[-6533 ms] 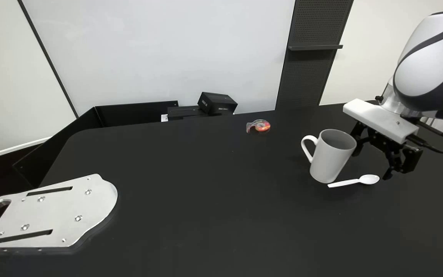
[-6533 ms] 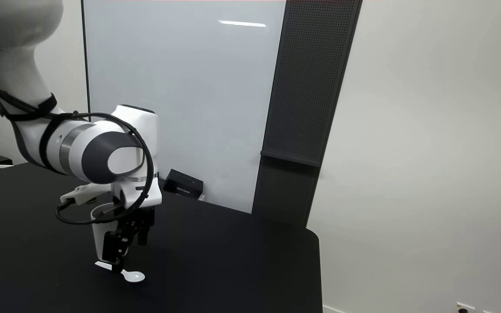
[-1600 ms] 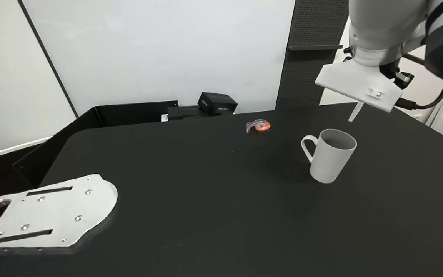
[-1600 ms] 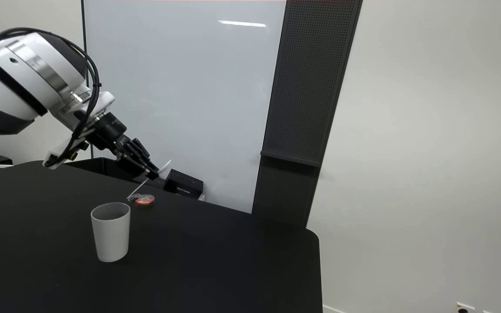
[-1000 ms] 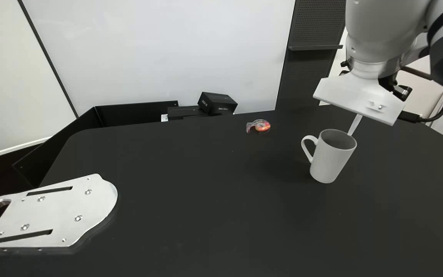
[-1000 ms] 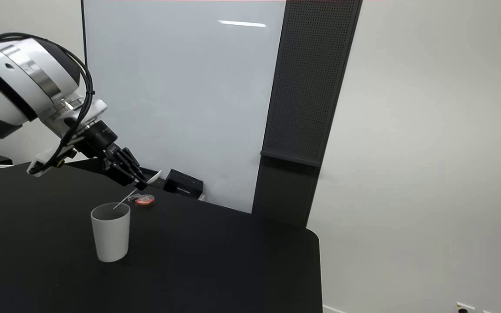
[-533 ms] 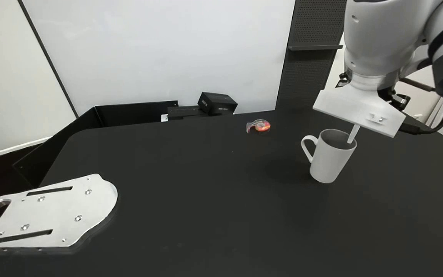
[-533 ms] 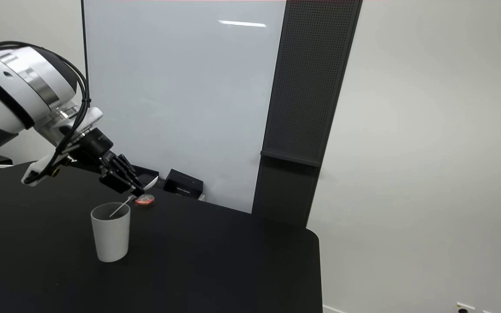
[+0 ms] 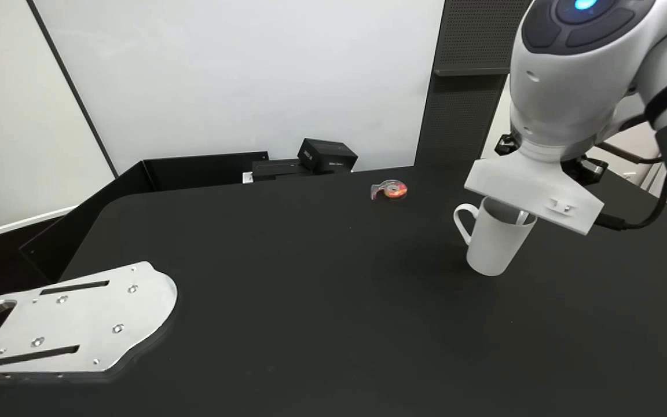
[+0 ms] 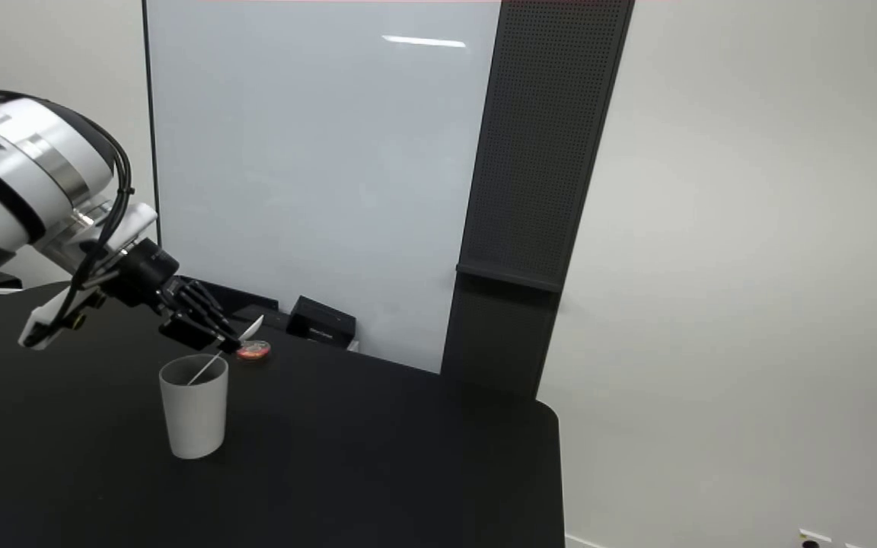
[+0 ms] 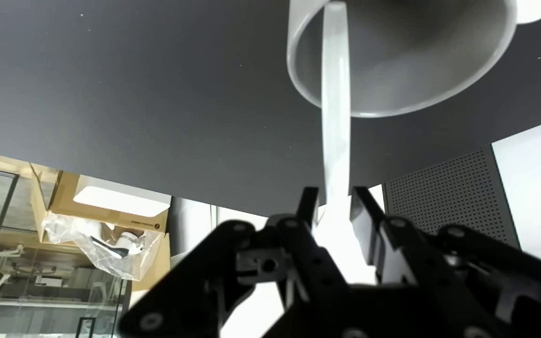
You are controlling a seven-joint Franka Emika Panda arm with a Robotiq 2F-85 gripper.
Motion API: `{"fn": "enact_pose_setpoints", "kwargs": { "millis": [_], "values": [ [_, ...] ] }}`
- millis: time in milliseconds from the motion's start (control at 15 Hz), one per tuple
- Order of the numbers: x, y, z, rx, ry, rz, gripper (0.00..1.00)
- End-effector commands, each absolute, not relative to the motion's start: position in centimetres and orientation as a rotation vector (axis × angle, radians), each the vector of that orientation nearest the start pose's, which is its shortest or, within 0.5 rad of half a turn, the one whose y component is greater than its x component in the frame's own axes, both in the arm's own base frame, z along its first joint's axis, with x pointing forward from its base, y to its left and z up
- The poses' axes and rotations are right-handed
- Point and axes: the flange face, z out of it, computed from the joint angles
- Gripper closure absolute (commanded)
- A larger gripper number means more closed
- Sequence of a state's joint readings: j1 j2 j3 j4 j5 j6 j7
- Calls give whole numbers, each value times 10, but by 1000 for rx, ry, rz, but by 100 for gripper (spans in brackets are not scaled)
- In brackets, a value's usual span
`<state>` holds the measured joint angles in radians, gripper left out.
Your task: Place the spoon in the mug
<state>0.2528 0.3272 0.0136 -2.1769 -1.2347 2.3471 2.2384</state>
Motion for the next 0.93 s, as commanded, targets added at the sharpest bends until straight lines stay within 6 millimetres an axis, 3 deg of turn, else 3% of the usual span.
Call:
{"fn": "enact_pose_setpoints", "kwargs": {
  "millis": [0, 200, 267, 400, 867],
  "values": [
    [530, 133, 219, -2848, 1584, -1227, 94],
    [527, 133, 209, -2863, 1594, -1204, 92],
    [527, 132, 208, -2864, 1599, -1197, 52],
    [527, 131, 206, -2863, 1605, -1192, 52],
    [528, 134, 219, -2842, 1608, -1173, 6]
  ]
}}
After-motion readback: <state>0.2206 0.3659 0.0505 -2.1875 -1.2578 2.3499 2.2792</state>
